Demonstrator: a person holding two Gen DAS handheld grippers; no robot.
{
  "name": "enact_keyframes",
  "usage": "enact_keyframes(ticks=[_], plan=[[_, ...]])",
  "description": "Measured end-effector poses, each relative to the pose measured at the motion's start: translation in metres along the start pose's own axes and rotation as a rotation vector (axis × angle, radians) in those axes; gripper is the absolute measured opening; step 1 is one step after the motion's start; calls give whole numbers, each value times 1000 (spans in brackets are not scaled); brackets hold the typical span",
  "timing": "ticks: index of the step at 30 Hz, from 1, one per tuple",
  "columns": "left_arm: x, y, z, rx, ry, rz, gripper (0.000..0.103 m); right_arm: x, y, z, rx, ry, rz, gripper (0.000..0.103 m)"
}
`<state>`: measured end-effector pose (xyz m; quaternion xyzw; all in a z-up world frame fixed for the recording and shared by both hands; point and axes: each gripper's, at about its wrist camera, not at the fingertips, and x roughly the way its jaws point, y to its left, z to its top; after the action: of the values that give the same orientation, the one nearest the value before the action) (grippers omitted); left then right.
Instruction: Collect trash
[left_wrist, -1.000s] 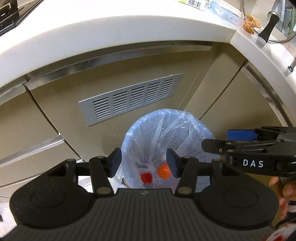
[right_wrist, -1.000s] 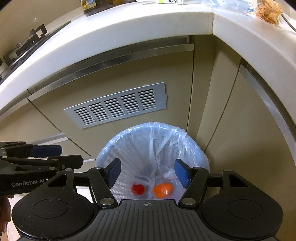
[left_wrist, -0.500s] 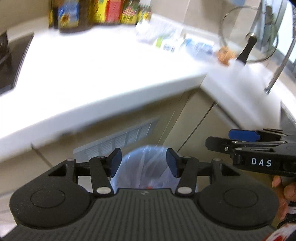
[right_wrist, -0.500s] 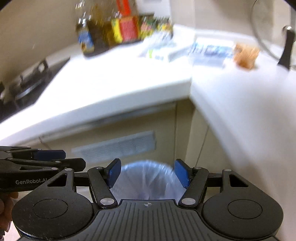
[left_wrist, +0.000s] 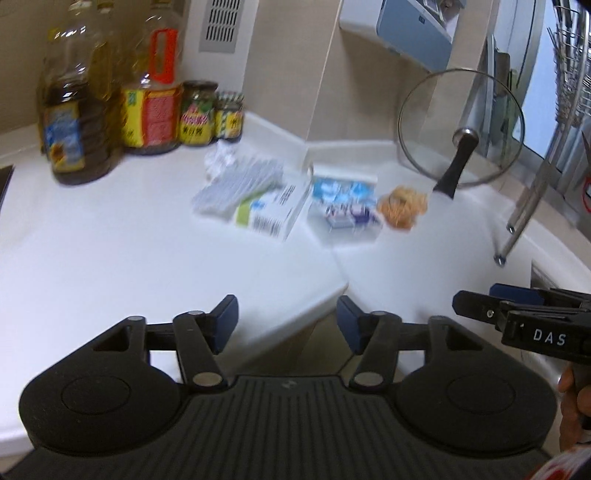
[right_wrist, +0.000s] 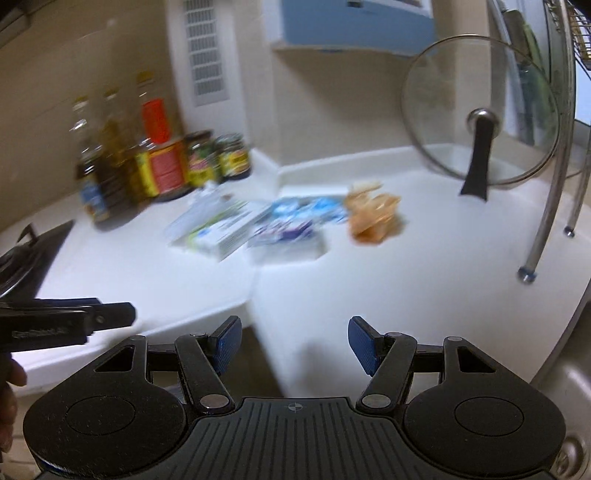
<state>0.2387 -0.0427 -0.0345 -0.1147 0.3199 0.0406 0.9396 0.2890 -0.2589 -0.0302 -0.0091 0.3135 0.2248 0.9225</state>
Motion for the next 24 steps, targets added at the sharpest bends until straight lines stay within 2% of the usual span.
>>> enact_keyframes(ticks=[1,3,4,9,13,17,24], plan=[[7,-6,6,-3,-5,4,64,6,-9,7,1,-5,-9,64],[22,-17,16,-12,-24,9,80,17,-31,20,5,-19,-21,64],[30,-23,21,-14,-32,11,83,21,-41,25,7,-24,-29,64],[78,-52,37,-27,-38,40,90,50,-85,47,27,-37,-39,73],[115,-74,42,-35,-37,66,92,70,-114,58,46,-32,-47,74],[148,-93,44,-34,-28,130,95,82,-133,62,64,-22,-53,75],[181,-105,46,-32,-22,198,98,97,-152,63,82,-2,-52,75]])
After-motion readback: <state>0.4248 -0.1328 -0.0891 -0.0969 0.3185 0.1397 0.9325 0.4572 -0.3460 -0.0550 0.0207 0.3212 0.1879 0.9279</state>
